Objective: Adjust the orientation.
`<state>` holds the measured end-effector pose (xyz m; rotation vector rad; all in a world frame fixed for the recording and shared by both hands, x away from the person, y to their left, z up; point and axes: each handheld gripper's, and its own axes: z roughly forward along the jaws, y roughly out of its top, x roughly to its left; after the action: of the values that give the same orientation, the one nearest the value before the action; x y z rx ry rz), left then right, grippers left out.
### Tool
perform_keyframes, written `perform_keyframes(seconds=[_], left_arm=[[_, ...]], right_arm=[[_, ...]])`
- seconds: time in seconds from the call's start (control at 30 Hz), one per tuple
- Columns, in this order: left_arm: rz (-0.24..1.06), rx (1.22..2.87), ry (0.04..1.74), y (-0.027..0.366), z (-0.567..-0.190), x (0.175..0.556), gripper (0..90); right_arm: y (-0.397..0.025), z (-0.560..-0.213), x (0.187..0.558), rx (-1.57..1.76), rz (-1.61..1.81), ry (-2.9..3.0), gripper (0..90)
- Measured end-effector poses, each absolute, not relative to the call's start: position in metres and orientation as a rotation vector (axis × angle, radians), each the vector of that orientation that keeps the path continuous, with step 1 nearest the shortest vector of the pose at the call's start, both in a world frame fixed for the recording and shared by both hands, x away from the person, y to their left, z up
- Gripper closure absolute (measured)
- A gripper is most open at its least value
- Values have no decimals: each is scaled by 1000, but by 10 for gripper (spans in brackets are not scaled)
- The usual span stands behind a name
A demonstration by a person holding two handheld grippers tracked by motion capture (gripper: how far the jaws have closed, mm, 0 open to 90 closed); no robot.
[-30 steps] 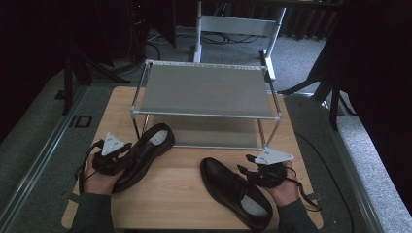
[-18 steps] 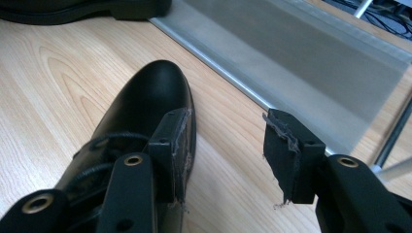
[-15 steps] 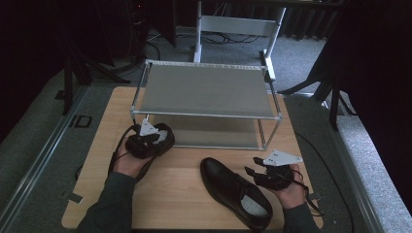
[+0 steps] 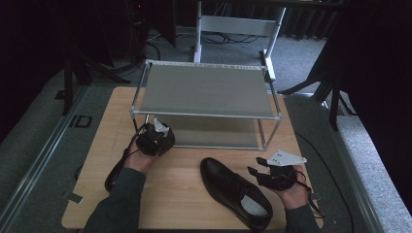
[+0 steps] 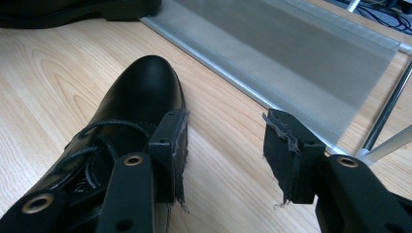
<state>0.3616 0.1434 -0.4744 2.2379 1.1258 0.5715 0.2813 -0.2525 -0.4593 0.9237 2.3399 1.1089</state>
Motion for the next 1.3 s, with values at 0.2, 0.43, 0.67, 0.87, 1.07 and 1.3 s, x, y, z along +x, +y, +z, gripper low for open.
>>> perform_keyframes(seconds=[0.2, 0.43, 0.67, 0.87, 1.07, 1.3], left_arm=[[591, 2259, 1013, 121, -471, 363, 866], [610, 2292, 891, 88, -466, 365, 865], [641, 2342, 790, 61, -464, 368, 865], [658, 2374, 747, 50, -464, 369, 865], [678, 2396, 713, 41, -463, 371, 864], [686, 2402, 691, 35, -460, 372, 864]], right_arm=[[-250, -463, 284, 923, 1098, 2365, 507], [-248, -467, 279, 885, 1105, 2444, 534], [-265, -460, 259, 867, 1171, 2465, 533], [-273, -462, 248, 844, 1188, 2530, 539], [-269, -468, 250, 812, 1153, 2588, 554], [-266, -475, 248, 786, 1086, 2643, 535]])
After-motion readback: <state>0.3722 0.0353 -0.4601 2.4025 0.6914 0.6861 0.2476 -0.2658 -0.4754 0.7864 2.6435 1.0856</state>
